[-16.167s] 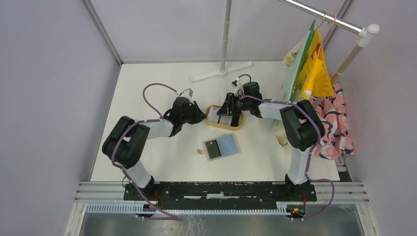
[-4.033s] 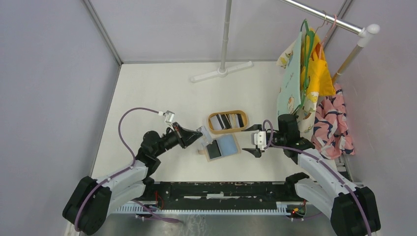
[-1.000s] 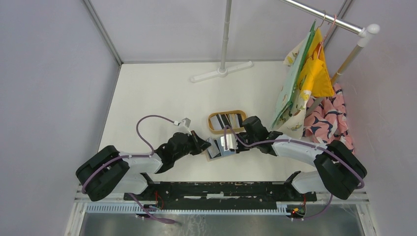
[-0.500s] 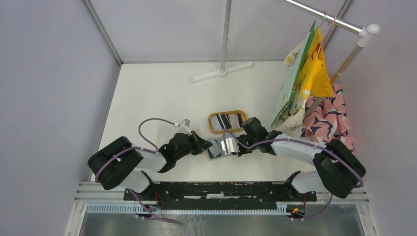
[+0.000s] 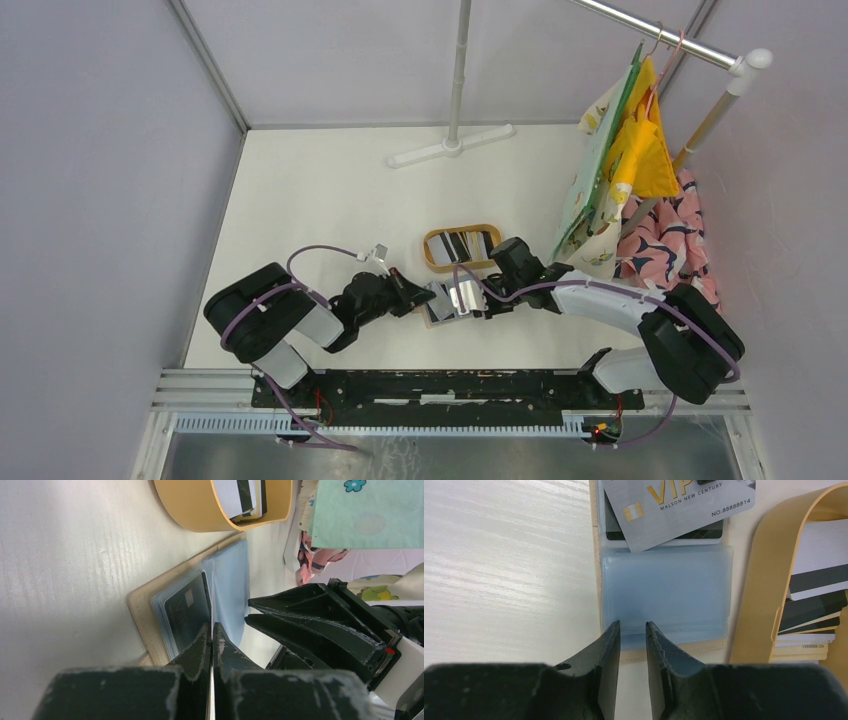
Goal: Put the credit cards into the card holder
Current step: Insert the credit card into the card holder.
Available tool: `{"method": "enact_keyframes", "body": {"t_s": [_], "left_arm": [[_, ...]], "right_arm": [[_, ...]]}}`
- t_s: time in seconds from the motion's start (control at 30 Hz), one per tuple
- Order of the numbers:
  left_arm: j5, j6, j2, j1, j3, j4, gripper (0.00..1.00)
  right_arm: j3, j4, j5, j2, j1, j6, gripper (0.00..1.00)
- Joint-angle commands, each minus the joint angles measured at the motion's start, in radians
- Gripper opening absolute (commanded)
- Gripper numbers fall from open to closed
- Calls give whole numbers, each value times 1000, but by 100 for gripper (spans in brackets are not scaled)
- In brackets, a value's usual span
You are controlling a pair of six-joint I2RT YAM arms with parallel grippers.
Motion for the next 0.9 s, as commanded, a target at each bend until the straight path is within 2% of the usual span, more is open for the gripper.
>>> {"method": "enact_keyframes", "body": {"t_s": [0.0,0.17,0.27,0.37,0.57,0.87], "left_arm": [[40,-24,-5,7,-20,101,2],[64,8,-18,7,6,60,2],[71,7,-14,8,7,73,2],[76,7,-13,8,3,94,2],[79,16,-32,7,-4,109,2],[73,22,-19,15,1,128,2]], "right_arm": [[61,-24,-29,-63,-6,-1,32],[30,34,-134,-98,-23,54,38],[-10,159,-125,-67,-22,194,38],[-18,214,-103,-8,-20,250,38],[30,131,15,37,-15,191,31],[69,-8,43,39,-15,72,25]]}}
